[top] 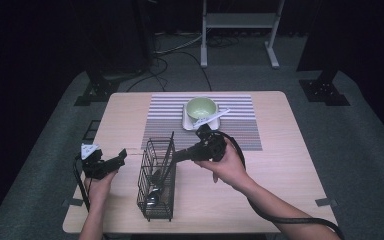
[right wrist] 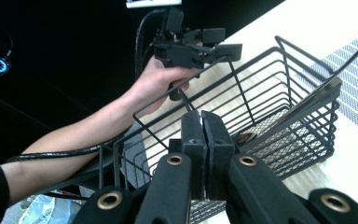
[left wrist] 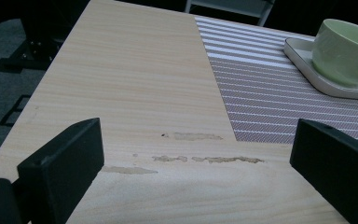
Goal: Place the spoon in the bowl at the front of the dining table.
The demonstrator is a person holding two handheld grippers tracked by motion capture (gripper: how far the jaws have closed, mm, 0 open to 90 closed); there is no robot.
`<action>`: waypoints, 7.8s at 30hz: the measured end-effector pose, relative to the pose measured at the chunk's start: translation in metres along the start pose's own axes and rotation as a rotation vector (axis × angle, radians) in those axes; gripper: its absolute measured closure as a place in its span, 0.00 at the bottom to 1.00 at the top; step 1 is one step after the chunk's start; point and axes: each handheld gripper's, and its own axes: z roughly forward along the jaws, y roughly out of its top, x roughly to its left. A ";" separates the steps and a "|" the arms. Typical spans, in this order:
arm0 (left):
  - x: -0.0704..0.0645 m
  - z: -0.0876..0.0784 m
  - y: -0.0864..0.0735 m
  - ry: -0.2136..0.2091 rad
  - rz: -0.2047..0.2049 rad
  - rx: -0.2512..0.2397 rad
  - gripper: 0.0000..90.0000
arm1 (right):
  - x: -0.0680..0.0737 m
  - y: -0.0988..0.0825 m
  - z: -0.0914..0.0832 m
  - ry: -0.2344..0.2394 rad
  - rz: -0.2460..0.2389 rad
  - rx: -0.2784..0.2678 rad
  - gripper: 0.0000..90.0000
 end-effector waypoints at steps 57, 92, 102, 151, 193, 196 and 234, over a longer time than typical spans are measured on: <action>0.000 0.000 0.000 0.003 -0.001 0.000 0.02 | 0.007 0.016 -0.062 0.056 0.033 -0.113 0.99; -0.001 0.001 -0.001 0.004 -0.002 0.001 0.02 | -0.002 -0.003 -0.105 0.024 0.071 -0.151 0.99; -0.001 0.000 -0.001 0.005 -0.002 0.001 0.02 | -0.011 -0.013 -0.111 0.008 0.096 -0.148 0.99; -0.001 0.001 -0.001 0.006 0.002 0.004 0.02 | -0.051 -0.059 -0.132 -0.076 0.210 -0.146 0.99; -0.001 0.000 -0.001 0.008 -0.002 0.000 0.02 | -0.079 -0.063 -0.152 -0.158 0.271 -0.187 0.99; -0.001 0.000 -0.001 0.008 -0.003 0.000 0.02 | -0.080 -0.063 -0.153 -0.161 0.273 -0.189 0.99; 0.000 0.000 -0.001 0.004 0.003 -0.001 0.02 | -0.096 -0.047 -0.153 -0.188 0.288 -0.223 0.99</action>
